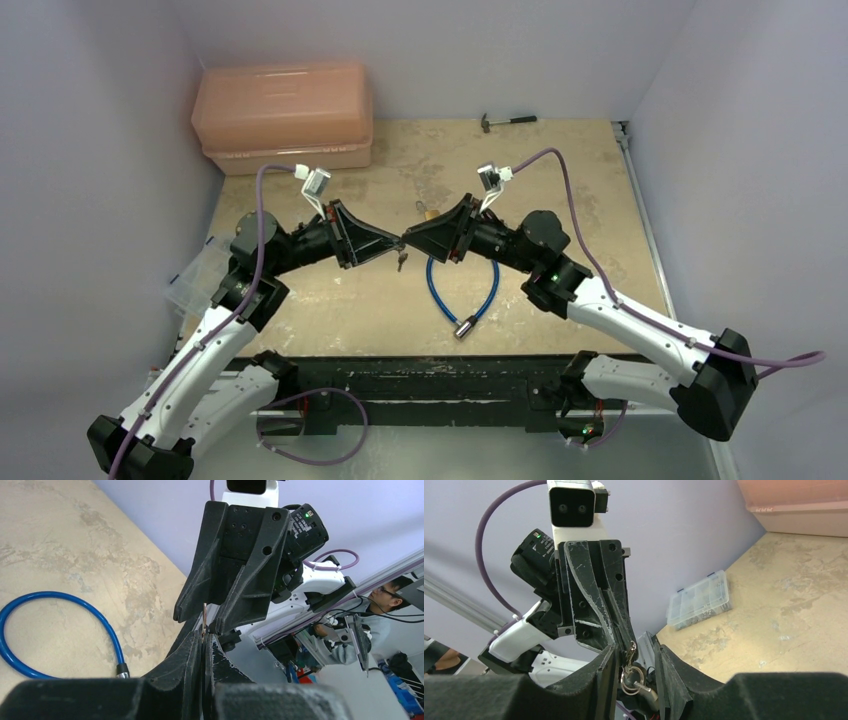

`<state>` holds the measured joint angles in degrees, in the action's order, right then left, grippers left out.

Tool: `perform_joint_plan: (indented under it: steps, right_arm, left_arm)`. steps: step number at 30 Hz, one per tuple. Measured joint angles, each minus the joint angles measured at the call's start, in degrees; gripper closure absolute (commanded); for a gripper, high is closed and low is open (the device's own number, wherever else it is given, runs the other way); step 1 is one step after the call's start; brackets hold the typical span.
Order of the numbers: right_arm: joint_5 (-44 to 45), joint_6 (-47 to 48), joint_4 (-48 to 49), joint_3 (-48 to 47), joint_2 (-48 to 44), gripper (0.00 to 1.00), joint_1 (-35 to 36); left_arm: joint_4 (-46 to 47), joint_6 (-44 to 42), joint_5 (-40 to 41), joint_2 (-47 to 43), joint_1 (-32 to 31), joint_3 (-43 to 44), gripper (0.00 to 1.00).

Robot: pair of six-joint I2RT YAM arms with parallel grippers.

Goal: Unlock with the key

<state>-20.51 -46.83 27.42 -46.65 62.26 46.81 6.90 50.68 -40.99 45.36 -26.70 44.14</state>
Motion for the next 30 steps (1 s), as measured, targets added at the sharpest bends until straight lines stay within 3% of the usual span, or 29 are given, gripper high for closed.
perform_joint_plan:
  steps: [4,13,17,20,22,30]
  right_arm:
    - [0.0,0.0,0.3,-0.1,0.0,0.67,0.0]
    - [-0.6,-0.3,1.2,-0.2,0.0,1.00,0.0]
    - [-1.1,-0.7,1.8,-0.2,-0.1,1.00,0.0]
    - [-1.4,-0.7,2.0,-0.2,-0.2,1.00,0.0]
    - [-1.5,-0.6,2.0,-0.2,-0.5,1.00,0.0]
    - [-0.2,-0.7,1.7,-0.2,-2.1,1.00,0.0]
  left_arm:
    - [1.0,0.8,-0.9,0.0,0.0,0.0,1.00]
    - [1.8,1.0,-1.2,0.7,0.0,0.0,1.00]
    - [2.5,1.0,-1.6,0.8,0.0,0.0,1.00]
    - [2.8,1.0,-1.9,0.8,0.0,0.0,0.71]
    - [2.6,0.9,-1.7,0.8,0.0,0.0,0.60]
    - [5.0,3.4,-0.5,-0.7,0.0,-4.1,0.58]
